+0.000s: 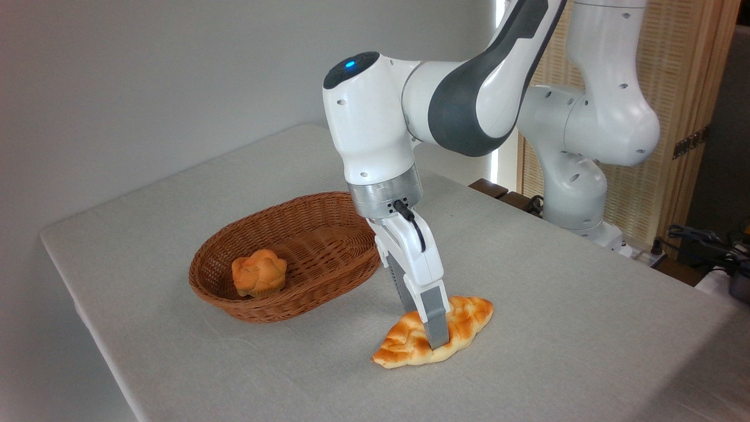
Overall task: Put bread into the basket
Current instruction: 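Lower the gripper onto the braided bread and close on it, then lift the braided bread and carry it over the wicker basket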
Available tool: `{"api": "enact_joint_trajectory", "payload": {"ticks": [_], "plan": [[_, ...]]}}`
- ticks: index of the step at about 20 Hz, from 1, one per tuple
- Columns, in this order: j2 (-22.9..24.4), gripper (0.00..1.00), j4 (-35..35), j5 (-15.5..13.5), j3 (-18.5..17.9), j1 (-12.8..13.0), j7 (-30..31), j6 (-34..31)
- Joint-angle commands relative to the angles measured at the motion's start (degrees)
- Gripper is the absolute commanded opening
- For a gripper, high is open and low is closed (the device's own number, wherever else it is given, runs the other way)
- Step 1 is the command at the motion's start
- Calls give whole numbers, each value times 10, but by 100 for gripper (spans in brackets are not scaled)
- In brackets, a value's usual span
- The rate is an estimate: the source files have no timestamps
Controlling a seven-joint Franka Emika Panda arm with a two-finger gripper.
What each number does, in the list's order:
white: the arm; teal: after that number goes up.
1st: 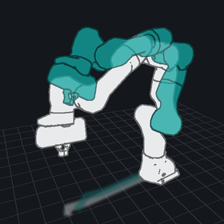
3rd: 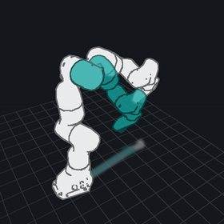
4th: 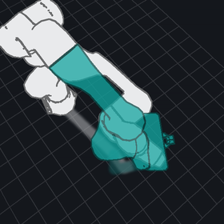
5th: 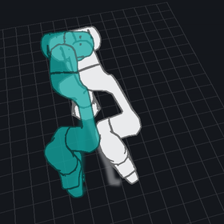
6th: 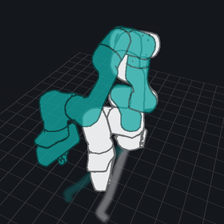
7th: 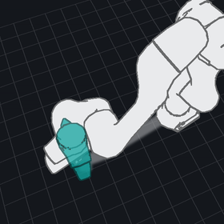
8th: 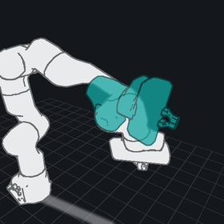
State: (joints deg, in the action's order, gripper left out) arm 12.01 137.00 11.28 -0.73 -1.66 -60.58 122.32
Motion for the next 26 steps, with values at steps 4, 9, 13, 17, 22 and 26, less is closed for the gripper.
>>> {"api": "enact_joint_trajectory", "payload": {"ticks": [4, 9, 13, 17, 22, 26], "plan": [[-2, 39, 13, 5, -14, 3, -10, 19], [-1, 39, 10, 5, -15, 3, -10, 12], [3, 39, -51, 4, -18, 4, -7, -62], [-1, 40, -179, -4, -13, 8, -5, -206], [-1, 40, -231, -62, 33, 11, 69, -233], [-12, 41, -249, -107, 99, 11, 192, -241]]}}
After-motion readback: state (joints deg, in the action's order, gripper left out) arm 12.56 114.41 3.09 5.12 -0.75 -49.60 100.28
